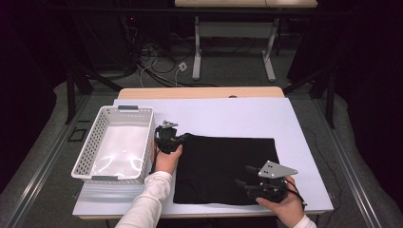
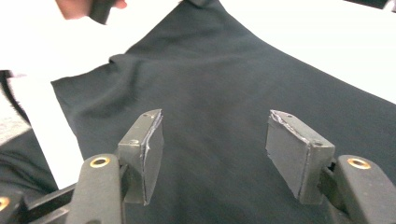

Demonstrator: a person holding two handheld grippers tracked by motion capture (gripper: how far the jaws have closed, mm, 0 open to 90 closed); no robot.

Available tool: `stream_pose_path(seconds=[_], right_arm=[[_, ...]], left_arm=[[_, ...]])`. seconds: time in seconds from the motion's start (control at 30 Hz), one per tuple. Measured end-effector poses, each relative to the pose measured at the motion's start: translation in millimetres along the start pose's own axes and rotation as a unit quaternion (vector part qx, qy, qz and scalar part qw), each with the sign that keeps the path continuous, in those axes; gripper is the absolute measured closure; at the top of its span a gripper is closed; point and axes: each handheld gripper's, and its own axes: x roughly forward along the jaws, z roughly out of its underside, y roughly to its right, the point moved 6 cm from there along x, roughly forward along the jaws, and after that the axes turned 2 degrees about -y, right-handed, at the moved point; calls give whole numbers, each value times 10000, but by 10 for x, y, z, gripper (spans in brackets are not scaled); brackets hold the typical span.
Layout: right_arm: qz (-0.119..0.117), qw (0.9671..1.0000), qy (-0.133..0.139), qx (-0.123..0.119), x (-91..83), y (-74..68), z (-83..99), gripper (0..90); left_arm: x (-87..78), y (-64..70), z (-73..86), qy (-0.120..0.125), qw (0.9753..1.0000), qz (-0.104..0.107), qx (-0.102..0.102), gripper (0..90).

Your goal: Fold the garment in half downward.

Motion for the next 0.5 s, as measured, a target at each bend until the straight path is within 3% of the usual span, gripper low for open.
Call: stream_pose_path(seconds=[0.1,0.3,0.5], right_arm=[[-182,9997,35,-151,134,-140,-69,368],[-550,9973,-183,-459,442,-438,-123,368],[-646,9956,-319,-596,634,-561,-147,367]], left_arm=[[-24,53,-36,32,10000,59,63,878],[-54,107,-72,63,9998,121,141,878],[-75,97,-84,92,9998,169,111,878]])
